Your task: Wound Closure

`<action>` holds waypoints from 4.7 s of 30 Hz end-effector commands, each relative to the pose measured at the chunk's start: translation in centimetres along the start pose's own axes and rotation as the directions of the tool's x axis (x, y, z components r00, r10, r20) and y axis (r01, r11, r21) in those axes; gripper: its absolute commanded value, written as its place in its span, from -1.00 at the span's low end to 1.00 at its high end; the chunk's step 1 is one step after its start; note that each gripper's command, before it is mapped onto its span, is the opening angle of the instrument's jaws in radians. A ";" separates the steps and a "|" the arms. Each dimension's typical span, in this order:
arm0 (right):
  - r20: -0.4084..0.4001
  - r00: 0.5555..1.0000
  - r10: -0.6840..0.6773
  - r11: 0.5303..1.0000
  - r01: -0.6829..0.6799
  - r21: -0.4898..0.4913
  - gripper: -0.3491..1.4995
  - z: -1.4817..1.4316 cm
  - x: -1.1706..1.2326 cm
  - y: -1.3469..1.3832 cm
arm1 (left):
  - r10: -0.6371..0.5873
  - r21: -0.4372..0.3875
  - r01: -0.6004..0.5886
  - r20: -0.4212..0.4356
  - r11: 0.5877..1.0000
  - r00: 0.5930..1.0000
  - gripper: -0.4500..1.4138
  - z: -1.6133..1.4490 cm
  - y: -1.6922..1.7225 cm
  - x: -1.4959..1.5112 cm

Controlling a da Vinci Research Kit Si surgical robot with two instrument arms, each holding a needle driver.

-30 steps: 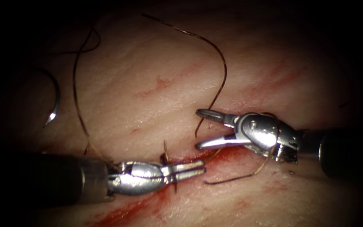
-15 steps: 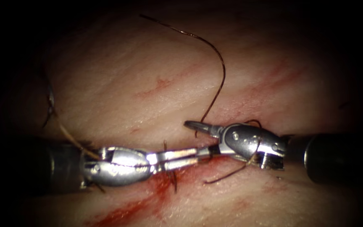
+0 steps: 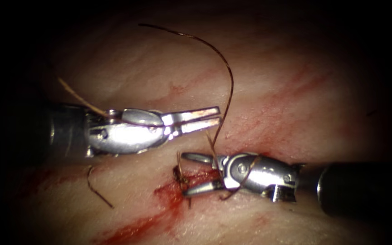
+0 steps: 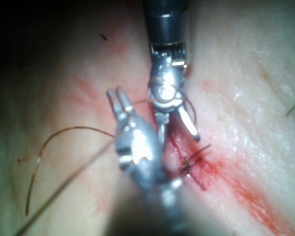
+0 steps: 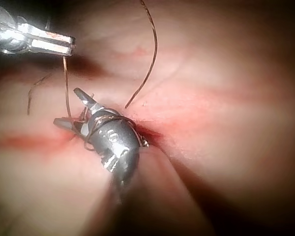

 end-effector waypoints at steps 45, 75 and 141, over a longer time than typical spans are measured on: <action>-0.228 0.970 0.089 0.764 -0.214 -0.609 0.47 -0.16 0.68 0.79 | -0.045 -0.013 0.044 -0.007 0.999 0.999 -1.00 -0.18 0.60 -0.93; 0.129 0.965 0.229 0.748 -0.090 -0.658 0.29 0.31 0.09 1.30 | -0.013 0.001 0.013 -0.021 1.000 1.000 -1.00 -0.48 0.77 -0.86; 0.260 0.938 0.229 0.876 -0.083 -0.475 -1.00 -0.20 0.50 0.50 | -0.032 0.035 0.032 0.004 0.999 0.999 -1.00 -0.59 0.39 -1.02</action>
